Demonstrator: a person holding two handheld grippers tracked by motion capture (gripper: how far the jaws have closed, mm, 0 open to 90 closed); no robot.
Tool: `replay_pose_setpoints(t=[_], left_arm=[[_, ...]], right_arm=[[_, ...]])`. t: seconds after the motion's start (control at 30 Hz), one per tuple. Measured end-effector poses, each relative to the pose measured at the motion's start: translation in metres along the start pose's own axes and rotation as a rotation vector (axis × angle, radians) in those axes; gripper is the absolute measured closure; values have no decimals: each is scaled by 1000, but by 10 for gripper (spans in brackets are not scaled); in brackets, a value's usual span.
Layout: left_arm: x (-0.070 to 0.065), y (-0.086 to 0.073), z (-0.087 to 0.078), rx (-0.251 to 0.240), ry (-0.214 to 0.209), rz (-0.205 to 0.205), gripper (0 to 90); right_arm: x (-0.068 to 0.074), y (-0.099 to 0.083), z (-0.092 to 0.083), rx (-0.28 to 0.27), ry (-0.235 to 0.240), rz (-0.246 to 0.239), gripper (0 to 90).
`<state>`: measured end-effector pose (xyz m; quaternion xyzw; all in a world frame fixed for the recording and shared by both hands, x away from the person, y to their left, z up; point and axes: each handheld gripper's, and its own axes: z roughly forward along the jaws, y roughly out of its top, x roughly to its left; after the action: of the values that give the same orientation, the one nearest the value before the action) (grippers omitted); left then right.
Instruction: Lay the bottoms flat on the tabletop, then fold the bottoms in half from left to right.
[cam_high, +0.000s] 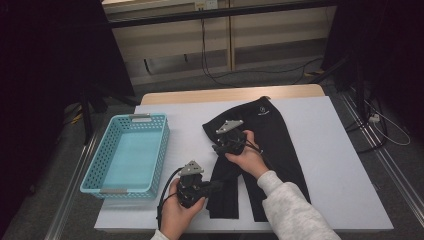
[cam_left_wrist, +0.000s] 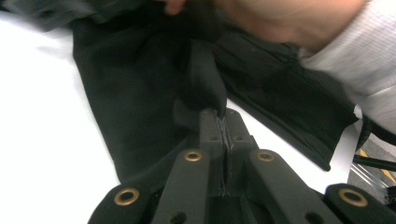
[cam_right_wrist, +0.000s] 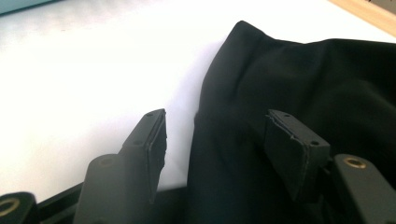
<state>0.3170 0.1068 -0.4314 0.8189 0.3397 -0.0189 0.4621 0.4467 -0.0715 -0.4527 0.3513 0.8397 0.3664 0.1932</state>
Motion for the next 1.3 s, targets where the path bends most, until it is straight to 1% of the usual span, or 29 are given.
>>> replay_pose_setpoints(t=[0.03, 0.07, 0.1, 0.13, 0.17, 0.2, 0.23, 0.3, 0.37, 0.43, 0.5, 0.57, 0.63, 0.8, 1.0, 1.1, 1.17, 1.2, 1.23, 1.3], left_arm=[[0, -1, 0, 1, 0, -3, 888], [0, -1, 0, 4, 2, -3, 888], [0, -1, -1, 0, 3, -3, 888], [0, -1, -1, 0, 1, -4, 888], [0, -1, -1, 0, -1, -2, 888], [0, -1, -1, 3, -1, -1, 888], [-1, -1, -1, 0, 2, -4, 888], [-2, -1, -2, -4, 2, -4, 888], [-4, 1, -5, -19, -3, 1, 888], [-6, 3, -8, -29, -6, 4, 888], [-8, 6, -10, -45, -11, 5, 888], [-11, 9, -11, -54, -19, 5, 888], [-14, 12, -11, -64, -26, 14, 888], [-19, 17, -10, -66, -42, 28, 888], [-20, 19, -9, -74, -50, 24, 888], [-22, 21, -10, -87, -80, 18, 888], [-26, 24, -11, -87, -88, 28, 888], [-28, 26, -11, -97, -93, 28, 888], [-30, 27, -10, -97, -105, 30, 888], [-35, 32, -8, -100, -126, 37, 889]], right_arm=[[1, 0, 5, 15, -1, -2, 445], [1, 0, 9, 33, -19, -10, 465], [0, 0, 11, 23, -34, -1, 497], [-2, 0, 11, 23, -34, 21, 584], [-5, -1, 11, 18, -42, 38, 719], [-8, -2, 10, 14, -43, 39, 827], [-11, -2, 9, 13, -33, 49, 859], [-17, -1, 4, 1, -36, 97, 865], [-24, 0, -3, -27, -27, 136, 865], [-31, 2, -11, -47, -37, 151, 865], [-38, 4, -18, -54, -37, 173, 864], [-44, 7, -25, -63, -47, 190, 864], [-49, 10, -31, -81, -39, 207, 864], [-57, 17, -44, -95, -46, 195, 863], [-66, 17, -50, -107, -48, 216, 863], [-69, 18, -53, -114, -52, 224, 863], [-73, 19, -56, -116, -68, 232, 863], [-75, 19, -58, -121, -70, 239, 862], [-78, 19, -60, -126, -68, 248, 863], [-83, 19, -64, -133, -84, 258, 863]])
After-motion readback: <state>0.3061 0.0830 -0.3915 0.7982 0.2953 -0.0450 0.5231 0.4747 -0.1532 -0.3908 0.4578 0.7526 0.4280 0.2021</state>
